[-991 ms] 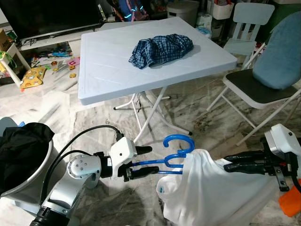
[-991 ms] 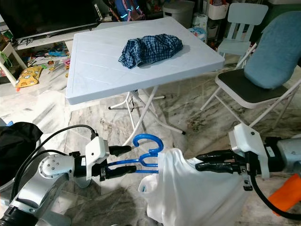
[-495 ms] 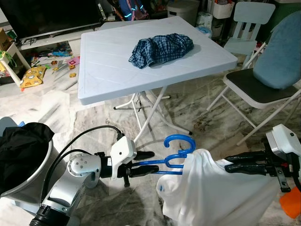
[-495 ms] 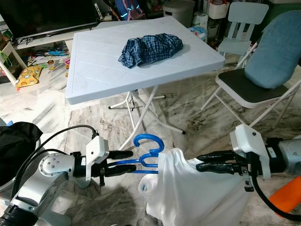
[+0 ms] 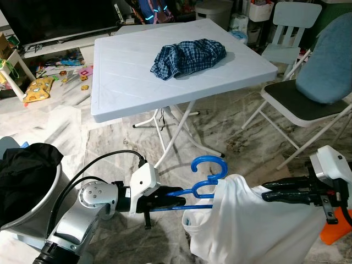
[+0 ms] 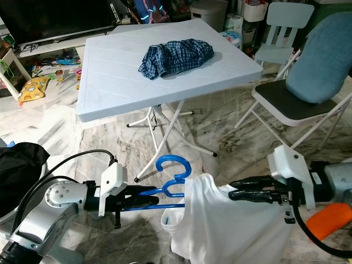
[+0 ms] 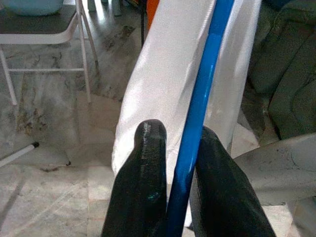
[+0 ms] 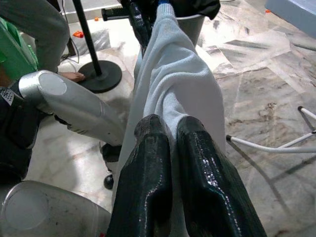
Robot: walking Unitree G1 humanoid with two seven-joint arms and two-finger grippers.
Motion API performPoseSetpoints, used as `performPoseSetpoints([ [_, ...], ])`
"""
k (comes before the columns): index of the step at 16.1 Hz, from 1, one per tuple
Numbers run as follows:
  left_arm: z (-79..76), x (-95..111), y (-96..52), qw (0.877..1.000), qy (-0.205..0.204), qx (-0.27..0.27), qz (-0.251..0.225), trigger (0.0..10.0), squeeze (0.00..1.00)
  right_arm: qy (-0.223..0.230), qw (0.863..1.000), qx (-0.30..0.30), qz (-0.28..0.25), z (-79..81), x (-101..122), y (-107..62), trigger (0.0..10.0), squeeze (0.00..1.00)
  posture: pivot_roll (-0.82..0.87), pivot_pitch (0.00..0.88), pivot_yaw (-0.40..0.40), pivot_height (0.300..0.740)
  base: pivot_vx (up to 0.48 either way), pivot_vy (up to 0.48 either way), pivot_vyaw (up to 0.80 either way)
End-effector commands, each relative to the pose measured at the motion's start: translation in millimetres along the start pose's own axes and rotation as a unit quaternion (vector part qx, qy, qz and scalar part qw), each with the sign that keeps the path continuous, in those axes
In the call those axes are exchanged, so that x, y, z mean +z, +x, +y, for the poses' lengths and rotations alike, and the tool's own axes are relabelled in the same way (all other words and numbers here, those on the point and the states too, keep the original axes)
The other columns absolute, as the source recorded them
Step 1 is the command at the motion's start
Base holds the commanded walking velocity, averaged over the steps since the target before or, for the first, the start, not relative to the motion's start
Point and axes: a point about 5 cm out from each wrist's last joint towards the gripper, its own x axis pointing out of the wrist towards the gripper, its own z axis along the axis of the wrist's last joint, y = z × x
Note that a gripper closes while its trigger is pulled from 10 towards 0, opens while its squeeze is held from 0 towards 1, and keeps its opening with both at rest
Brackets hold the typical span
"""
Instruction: Hang hanger
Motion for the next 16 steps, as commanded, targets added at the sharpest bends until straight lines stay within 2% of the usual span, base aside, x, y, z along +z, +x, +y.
performPoseSetpoints([
  [1, -1.2, 3, 0.2, 1.0, 0.0, -0.004, -0.005, 0.0, 0.0, -0.03, 0.999, 0.013, -0.012, -0.9, 9, 5.9, 10.0, 0.0, -0.19, 0.056, 0.09, 0.74, 0.0, 0.0, 0.0],
  [5, 1.0, 1, 0.4, 1.0, -0.004, 0.017, -0.01, 0.0, 0.0, -0.032, 0.999, -0.018, -0.021, -10.2, 9, 11.5, 10.0, 0.0, -0.19, 0.056, 0.09, 0.74, 0.0, 0.0, 0.0],
  [6, 2.6, 0, 0.2, 0.999, -0.008, 0.032, -0.016, 0.0, 0.0, -0.02, 0.999, -0.026, -0.029, -15.0, 10, 13.9, 10.0, 1.0, -0.19, 0.055, 0.09, 0.74, 0.0, 0.0, 0.0],
  [8, 4.5, -1, -0.5, 0.996, -0.033, 0.067, -0.043, 0.0, 0.0, -0.031, 0.998, -0.037, -0.035, -21.3, 13, 20.1, 10.0, 1.0, -0.19, 0.054, 0.088, 0.74, 0.0, 0.0, 0.0],
  [12, 3.9, -3, -1.3, 0.99, -0.055, 0.108, -0.071, 0.0, 0.0, -0.05, 0.997, -0.056, -0.036, -30.7, 12, 28.8, 10.0, 1.0, -0.18, 0.055, 0.077, 0.74, 0.0, 0.0, 0.0],
  [16, 2.6, 0, 0.1, 0.986, -0.063, 0.125, -0.087, 0.0, 0.0, -0.06, 0.993, -0.091, -0.04, -41.6, 13, 36.7, 10.0, 1.0, -0.18, 0.053, 0.067, 0.74, 0.0, 0.0, 0.0],
])
